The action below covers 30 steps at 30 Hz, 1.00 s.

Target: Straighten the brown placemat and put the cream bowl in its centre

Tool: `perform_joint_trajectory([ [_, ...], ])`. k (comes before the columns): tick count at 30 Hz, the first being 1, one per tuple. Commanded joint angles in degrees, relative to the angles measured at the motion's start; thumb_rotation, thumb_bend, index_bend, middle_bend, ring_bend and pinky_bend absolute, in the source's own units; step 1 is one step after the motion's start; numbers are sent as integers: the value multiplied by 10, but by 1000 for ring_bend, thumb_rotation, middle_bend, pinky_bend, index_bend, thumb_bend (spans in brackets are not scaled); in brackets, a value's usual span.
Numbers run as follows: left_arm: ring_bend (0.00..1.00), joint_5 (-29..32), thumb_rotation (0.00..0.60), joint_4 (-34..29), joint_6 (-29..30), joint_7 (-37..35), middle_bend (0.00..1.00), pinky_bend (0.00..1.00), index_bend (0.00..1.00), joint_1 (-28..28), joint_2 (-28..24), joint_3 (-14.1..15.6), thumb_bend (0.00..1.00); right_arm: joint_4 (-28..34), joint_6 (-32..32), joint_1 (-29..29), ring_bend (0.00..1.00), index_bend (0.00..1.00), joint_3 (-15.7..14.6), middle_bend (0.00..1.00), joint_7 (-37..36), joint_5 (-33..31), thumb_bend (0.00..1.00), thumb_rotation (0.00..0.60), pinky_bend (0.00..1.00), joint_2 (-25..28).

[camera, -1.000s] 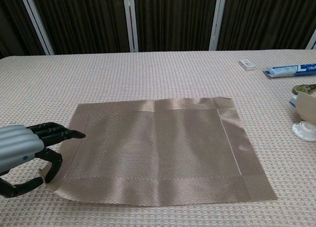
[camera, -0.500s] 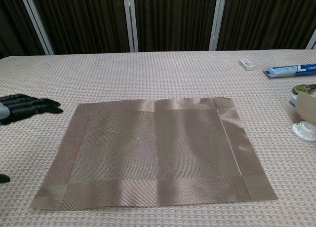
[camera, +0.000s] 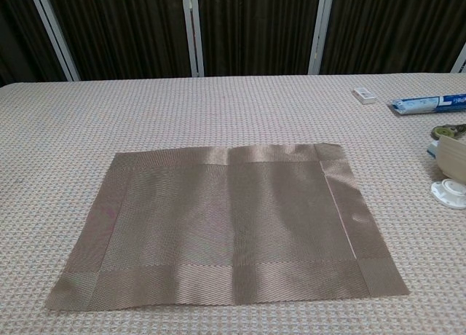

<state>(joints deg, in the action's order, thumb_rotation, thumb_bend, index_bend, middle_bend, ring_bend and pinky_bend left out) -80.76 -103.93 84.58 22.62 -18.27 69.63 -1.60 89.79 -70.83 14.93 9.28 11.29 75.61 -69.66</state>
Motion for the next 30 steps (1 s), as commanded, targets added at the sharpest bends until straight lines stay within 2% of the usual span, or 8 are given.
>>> perform_joint_trajectory([
  [1,0,12,600,10,0,-5,0,0,0,4,4,-9,0,-33,85,45,0,102,27,0,4,-78,0,600,0,-7],
  [9,0,25,600,26,-14,-12,0,0,0,4,8,-19,0,-76,161,82,0,286,34,0,7,-143,6,600,0,-28],
  [14,0,28,600,33,-17,-20,0,0,0,5,7,-26,0,-103,178,95,0,351,28,0,6,-151,102,600,0,-48],
  [18,0,26,600,33,-18,-27,0,0,0,7,5,-29,0,-116,185,100,0,447,24,0,5,-158,192,600,0,-59],
  [26,0,23,600,31,-25,-38,0,0,0,9,0,-31,0,-95,214,105,0,640,16,0,-25,-160,346,600,0,-51],
  [30,0,20,600,28,-25,-42,0,0,0,11,-3,-32,0,-96,205,105,0,744,11,0,-31,-145,375,600,0,-55],
])
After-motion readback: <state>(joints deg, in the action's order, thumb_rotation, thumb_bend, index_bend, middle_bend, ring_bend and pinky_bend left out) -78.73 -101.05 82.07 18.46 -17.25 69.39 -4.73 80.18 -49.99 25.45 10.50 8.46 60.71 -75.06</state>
